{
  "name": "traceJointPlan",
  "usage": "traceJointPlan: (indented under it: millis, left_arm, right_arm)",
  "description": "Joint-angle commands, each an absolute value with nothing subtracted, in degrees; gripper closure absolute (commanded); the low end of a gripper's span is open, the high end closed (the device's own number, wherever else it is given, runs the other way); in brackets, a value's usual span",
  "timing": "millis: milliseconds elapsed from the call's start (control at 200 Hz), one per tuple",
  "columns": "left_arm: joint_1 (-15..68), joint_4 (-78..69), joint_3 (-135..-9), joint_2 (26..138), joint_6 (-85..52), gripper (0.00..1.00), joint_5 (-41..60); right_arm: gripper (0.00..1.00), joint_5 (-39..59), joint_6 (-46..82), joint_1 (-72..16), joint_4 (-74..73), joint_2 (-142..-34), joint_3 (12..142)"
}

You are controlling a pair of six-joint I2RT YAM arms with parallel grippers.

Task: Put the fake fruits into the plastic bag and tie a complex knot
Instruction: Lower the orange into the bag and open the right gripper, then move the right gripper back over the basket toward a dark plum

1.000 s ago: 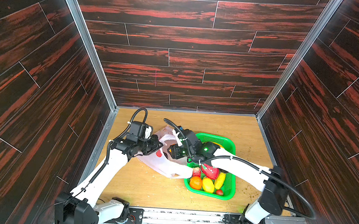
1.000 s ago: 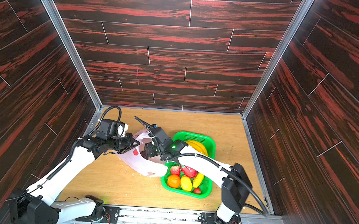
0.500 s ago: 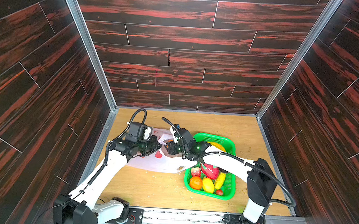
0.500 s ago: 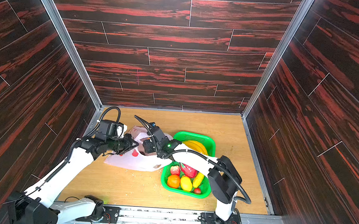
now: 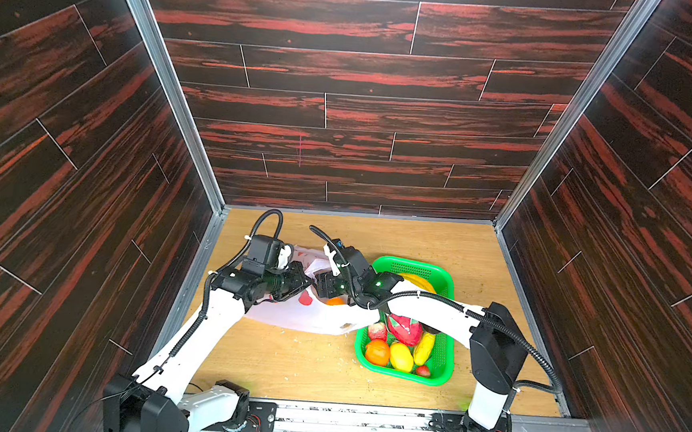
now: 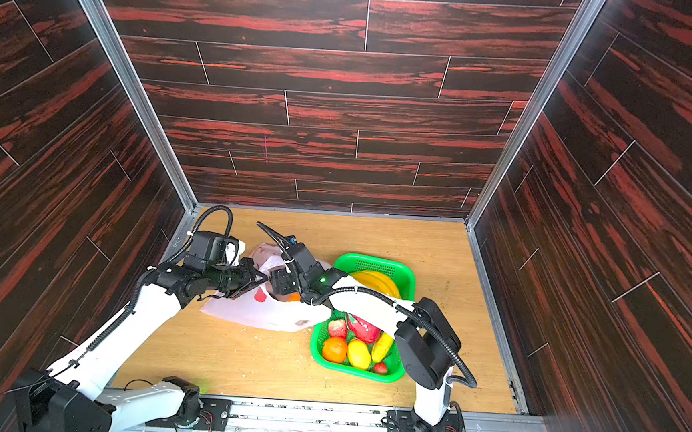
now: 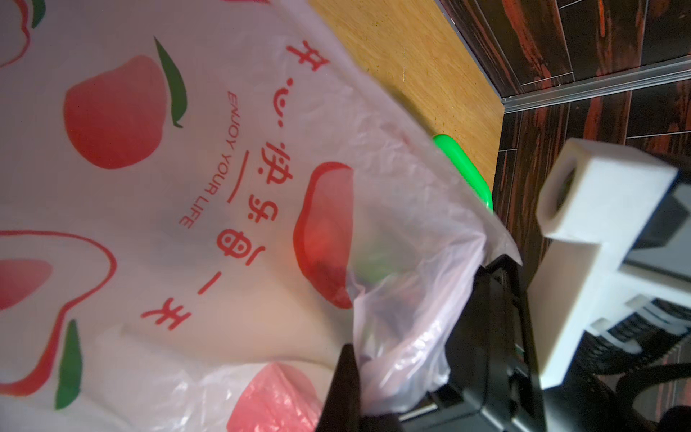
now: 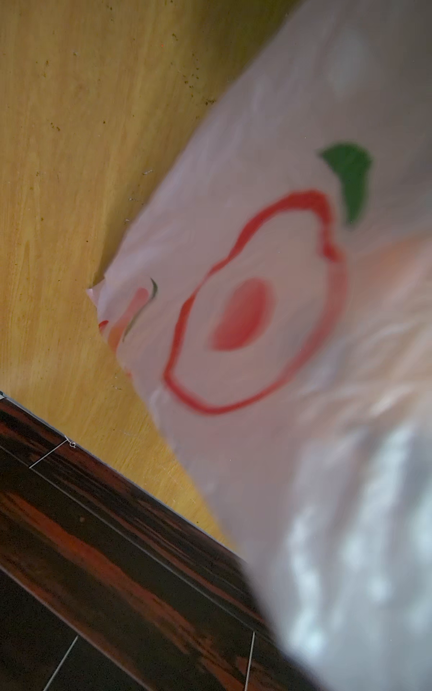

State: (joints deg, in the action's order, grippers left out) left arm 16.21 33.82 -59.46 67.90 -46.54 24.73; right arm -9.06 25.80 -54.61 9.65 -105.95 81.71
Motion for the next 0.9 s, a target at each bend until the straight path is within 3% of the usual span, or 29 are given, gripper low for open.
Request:
traceJointPlan:
  millis: [0, 551, 782, 897]
  left_arm:
    - [16.4, 33.4, -60.1, 68.3, -46.5, 1.00, 25.0]
    - [16.4, 33.5, -60.4, 68.5, -46.9, 1.00, 24.1]
    - [16.3, 33.4, -60.1, 69.4, -46.8, 1.00, 25.3]
    - [16.4, 31.0, -59.7, 69.4, -47.0, 1.00, 25.4]
  right_arm:
    - [0.25, -9.5, 25.7, -54.5, 10.1, -105.4, 82.6]
    - [0.28, -8.3, 26.7, -54.5, 13.0, -100.2, 82.0]
    - [0.43, -5.0, 28.4, -54.5, 16.2, -96.3, 82.8]
    - [0.45, -1.7, 29.7, -54.8, 16.5, -94.5, 82.8]
